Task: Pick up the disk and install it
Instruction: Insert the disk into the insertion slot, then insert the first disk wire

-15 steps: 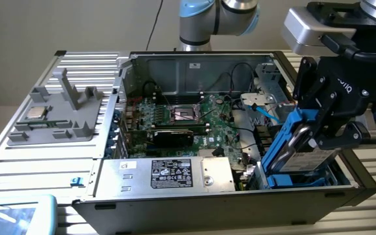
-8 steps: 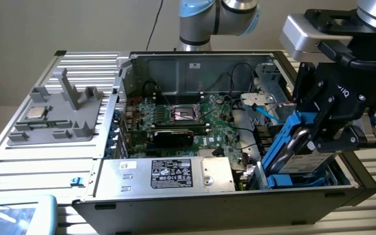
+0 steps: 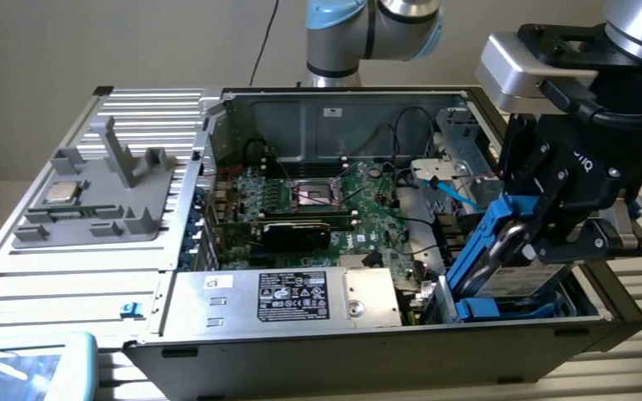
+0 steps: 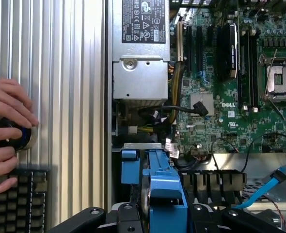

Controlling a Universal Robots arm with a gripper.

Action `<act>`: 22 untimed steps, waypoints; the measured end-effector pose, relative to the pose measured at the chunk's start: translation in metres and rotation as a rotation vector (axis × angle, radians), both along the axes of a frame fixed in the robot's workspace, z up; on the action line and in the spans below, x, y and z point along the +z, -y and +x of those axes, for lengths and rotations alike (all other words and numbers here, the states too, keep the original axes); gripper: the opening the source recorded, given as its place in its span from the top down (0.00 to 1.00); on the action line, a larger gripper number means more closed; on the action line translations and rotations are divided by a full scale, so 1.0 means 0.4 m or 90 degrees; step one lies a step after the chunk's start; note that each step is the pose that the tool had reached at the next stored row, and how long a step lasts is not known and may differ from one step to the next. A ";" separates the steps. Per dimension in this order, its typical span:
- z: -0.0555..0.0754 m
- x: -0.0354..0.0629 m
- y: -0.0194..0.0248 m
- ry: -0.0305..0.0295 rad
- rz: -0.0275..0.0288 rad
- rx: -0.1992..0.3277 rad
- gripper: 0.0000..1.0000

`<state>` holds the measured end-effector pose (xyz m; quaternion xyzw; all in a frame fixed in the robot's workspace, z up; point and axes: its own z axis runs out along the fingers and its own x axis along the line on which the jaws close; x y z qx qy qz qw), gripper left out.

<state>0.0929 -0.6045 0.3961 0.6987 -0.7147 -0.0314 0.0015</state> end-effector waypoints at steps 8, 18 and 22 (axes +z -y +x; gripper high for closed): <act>0.000 -0.001 0.000 -0.0002 -0.0001 0.000 0.61; 0.002 -0.002 0.000 -0.0002 0.0000 0.000 0.55; 0.002 -0.002 0.000 0.0004 -0.0001 0.000 0.55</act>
